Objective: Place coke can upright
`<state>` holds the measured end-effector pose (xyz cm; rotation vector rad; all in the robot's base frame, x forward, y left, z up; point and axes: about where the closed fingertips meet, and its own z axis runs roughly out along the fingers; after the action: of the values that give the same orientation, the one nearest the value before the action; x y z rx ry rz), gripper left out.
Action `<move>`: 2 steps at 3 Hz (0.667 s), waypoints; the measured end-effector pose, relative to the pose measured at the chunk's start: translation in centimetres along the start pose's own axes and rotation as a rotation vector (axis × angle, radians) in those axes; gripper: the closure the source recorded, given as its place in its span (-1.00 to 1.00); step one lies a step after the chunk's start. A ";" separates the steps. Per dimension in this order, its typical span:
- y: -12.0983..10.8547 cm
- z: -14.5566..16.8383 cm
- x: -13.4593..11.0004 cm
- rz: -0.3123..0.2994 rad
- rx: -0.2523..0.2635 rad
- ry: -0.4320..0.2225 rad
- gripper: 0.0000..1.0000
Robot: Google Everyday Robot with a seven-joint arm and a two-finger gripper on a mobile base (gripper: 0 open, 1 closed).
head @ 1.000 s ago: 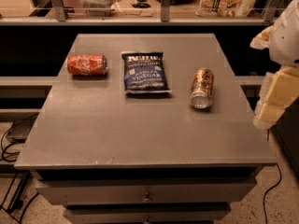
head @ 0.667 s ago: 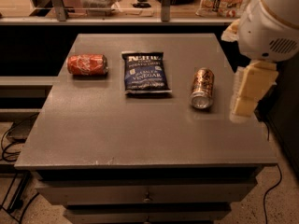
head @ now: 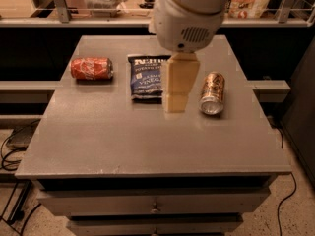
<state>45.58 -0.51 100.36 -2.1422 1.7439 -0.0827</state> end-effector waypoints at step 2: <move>-0.3 -1.3 -10.0 -0.159 0.029 -0.103 -1.00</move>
Offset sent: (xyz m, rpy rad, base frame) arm -0.0098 0.0665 0.0117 0.0352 -0.0074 0.1212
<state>43.17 8.79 103.54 -2.2199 1.5056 -0.0382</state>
